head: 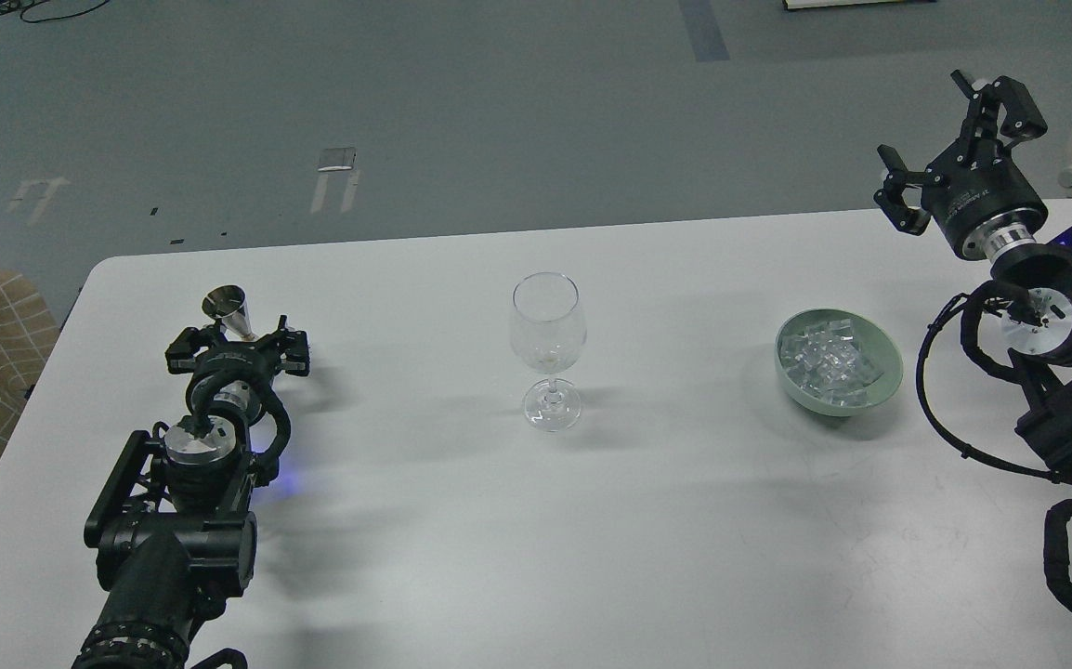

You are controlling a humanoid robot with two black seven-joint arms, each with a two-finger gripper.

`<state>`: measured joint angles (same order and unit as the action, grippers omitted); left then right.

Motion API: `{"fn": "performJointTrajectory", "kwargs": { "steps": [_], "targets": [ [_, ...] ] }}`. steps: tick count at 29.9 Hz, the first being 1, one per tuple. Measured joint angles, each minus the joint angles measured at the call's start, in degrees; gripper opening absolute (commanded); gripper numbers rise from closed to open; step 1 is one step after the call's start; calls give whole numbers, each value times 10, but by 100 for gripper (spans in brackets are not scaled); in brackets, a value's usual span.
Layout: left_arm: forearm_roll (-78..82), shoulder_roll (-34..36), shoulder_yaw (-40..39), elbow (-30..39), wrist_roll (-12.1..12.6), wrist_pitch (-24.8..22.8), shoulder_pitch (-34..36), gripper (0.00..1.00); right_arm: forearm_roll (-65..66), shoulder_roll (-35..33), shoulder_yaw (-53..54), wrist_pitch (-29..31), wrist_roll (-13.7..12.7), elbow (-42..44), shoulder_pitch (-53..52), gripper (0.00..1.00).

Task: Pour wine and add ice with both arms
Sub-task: 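Close the left gripper around the metal jigger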

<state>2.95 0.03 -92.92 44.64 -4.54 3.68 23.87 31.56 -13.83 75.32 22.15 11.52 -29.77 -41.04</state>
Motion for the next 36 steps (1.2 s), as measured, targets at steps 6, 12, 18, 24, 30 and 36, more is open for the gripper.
{"fn": "performJointTrajectory", "kwargs": {
  "steps": [6, 12, 18, 24, 30, 36],
  "targets": [
    [0, 4, 0, -30, 0, -16, 5, 65, 0, -3, 0, 0, 0, 0, -1, 100],
    [0, 10, -1, -44, 0, -31, 8, 61, 0, -6, -1, 0, 0, 0, -1, 100],
    [0, 18, -1, -61, 0, -39, 19, 55, 0, -6, -3, 0, 0, 0, -1, 100],
    [0, 25, -1, -74, 0, -51, 24, 52, 0, -6, -3, 0, 0, 0, -1, 100],
    [0, 25, -1, -75, -1, -53, 25, 49, 0, -7, -3, 0, 0, 0, 0, 100],
    [0, 25, 0, -75, -1, -55, 25, 46, 0, -7, -4, 0, 0, 0, 0, 100]
  ]
}}
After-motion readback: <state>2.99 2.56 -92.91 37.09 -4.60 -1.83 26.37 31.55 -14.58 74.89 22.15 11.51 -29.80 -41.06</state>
